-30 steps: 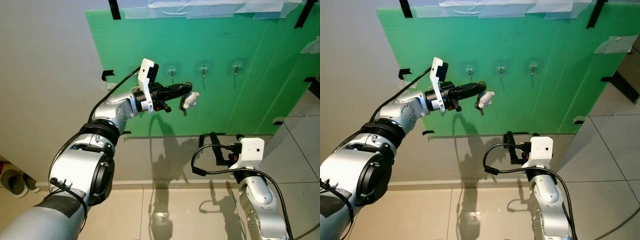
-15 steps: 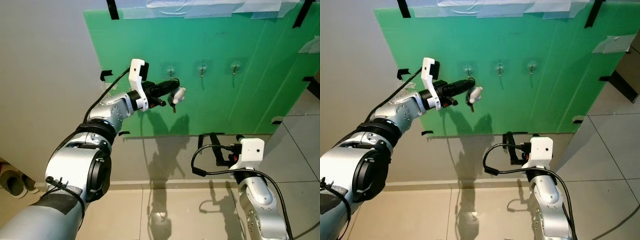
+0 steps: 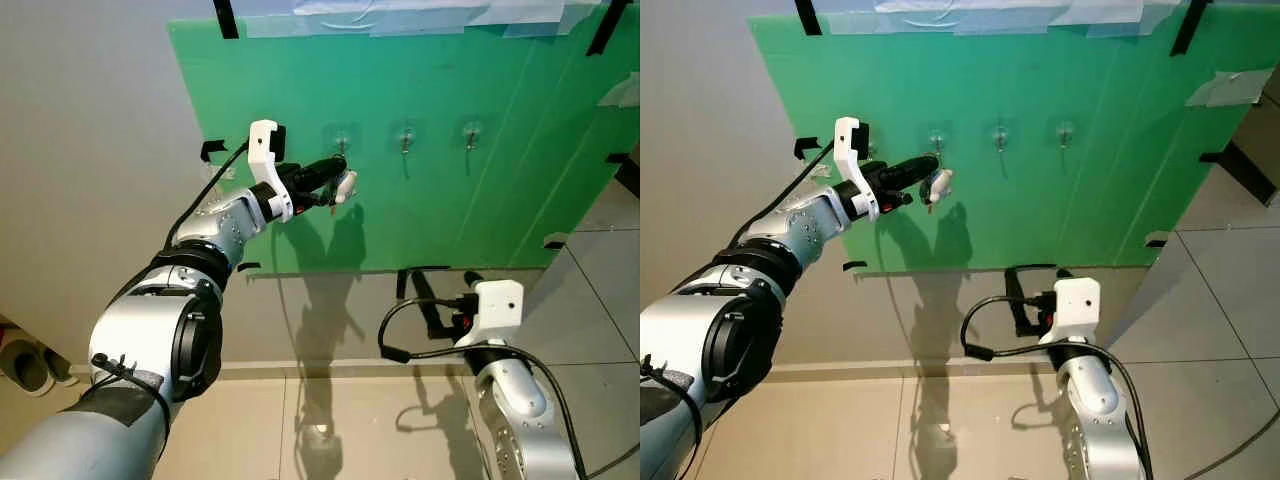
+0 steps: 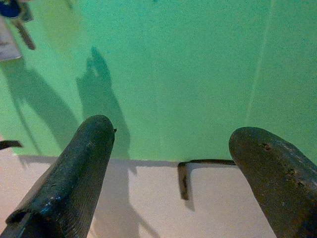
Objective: Hang keys on a hook
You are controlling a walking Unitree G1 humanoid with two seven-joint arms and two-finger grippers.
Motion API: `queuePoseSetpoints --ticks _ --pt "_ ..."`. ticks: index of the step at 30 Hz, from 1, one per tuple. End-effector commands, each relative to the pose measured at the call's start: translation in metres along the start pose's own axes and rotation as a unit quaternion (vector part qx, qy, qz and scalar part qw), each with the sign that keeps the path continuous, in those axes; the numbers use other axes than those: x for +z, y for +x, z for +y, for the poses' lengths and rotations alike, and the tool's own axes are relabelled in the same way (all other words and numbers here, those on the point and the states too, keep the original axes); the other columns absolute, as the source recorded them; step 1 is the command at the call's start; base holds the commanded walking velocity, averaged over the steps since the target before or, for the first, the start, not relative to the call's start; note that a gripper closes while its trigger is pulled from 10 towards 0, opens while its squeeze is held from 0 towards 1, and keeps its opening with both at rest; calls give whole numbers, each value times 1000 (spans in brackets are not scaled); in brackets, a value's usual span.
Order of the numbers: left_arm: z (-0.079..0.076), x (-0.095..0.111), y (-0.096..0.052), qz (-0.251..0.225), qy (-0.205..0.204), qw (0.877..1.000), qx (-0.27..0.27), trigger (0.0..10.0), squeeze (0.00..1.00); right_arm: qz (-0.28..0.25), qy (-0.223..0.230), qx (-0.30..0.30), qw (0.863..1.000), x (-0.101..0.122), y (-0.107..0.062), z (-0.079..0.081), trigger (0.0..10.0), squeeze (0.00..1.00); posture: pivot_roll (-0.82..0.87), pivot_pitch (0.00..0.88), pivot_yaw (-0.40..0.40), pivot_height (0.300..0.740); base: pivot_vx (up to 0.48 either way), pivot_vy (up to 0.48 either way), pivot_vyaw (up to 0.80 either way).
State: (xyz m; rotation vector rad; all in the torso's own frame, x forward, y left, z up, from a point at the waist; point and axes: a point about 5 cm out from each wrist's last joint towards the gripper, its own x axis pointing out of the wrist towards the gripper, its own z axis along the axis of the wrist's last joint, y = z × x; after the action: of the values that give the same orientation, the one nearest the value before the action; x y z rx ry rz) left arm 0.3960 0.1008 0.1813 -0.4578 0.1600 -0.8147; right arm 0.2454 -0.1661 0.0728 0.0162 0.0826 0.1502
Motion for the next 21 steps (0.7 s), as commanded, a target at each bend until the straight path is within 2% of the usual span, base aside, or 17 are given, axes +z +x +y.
queuePoseSetpoints --ticks 1,13,18,21 --pt "-2 9 2 -13 1 1000 3 10000 0 -11 6 9 1000 6 1 4 10000 0 -210 0 115 740 0 0 0" --pt "-1 4 7 -25 -48 998 44 10000 0 -7 6 14 1000 5 -4 7 10000 0 -235 0 129 740 0 0 0" --pt "4 -5 4 -31 -95 993 70 10000 0 -5 8 11 1000 4 -6 7 10000 0 -242 0 136 740 0 0 0" --pt "4 -10 3 -26 -107 991 73 10000 0 -3 10 10 1000 3 -7 8 10000 0 -243 0 137 740 0 0 0"
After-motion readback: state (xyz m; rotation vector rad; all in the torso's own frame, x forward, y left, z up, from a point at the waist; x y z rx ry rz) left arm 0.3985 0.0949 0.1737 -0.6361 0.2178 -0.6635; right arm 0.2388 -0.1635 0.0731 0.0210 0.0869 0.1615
